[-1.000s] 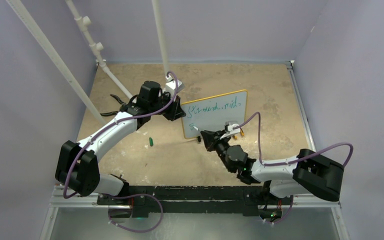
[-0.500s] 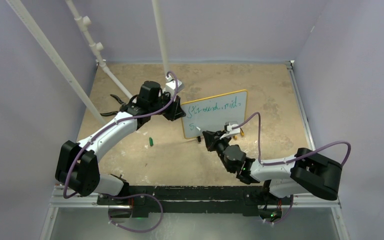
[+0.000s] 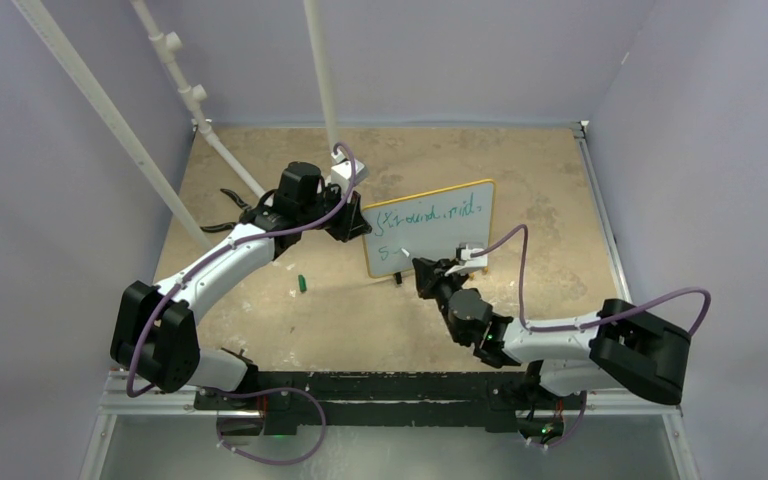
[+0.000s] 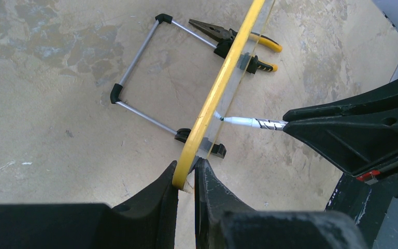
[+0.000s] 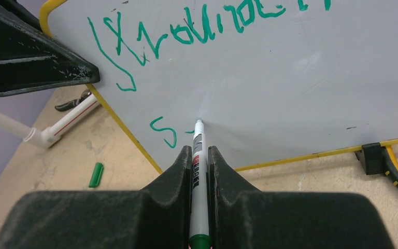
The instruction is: Write a sentence on the whiteboard
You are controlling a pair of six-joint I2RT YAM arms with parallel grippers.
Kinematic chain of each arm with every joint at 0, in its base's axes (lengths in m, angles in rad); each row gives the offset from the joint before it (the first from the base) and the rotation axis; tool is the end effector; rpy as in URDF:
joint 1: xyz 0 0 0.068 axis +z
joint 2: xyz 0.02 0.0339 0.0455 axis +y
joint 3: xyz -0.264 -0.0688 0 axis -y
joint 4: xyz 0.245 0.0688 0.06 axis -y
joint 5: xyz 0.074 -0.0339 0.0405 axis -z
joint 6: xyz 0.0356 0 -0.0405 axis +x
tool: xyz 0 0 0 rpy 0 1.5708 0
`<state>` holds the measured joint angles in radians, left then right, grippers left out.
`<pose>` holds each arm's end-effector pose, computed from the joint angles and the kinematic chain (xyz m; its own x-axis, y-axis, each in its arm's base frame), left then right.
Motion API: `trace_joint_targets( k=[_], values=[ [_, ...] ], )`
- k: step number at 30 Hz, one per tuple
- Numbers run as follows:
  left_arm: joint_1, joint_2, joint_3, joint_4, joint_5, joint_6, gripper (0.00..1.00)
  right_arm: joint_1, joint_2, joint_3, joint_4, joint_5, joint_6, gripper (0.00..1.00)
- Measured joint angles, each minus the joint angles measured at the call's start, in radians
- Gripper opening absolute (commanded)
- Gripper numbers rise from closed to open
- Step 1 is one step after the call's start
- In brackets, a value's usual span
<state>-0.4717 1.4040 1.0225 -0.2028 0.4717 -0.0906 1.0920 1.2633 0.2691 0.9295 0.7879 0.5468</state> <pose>0.2724 -0.1571 0.2800 -0.5565 0.1934 -0.8080 0.6949 0.6414 -0.3251 0.1251 0.1862 0.1860 -0.1815 0.4464 -0.8762 -0.2409 0.8437 0.4797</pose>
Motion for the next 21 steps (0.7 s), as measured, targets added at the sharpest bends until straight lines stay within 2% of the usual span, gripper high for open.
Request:
trace_joint_targets(
  k=[14, 21],
  values=[
    [0.0, 0.0, 0.0, 0.0, 0.0, 0.0, 0.0, 0.0, -0.038, -0.034, 0.13, -0.054, -0.103, 0.0],
    [0.0, 0.0, 0.0, 0.0, 0.0, 0.0, 0.0, 0.0, 0.013, -0.003, 0.114, -0.037, -0.118, 0.0]
  ],
)
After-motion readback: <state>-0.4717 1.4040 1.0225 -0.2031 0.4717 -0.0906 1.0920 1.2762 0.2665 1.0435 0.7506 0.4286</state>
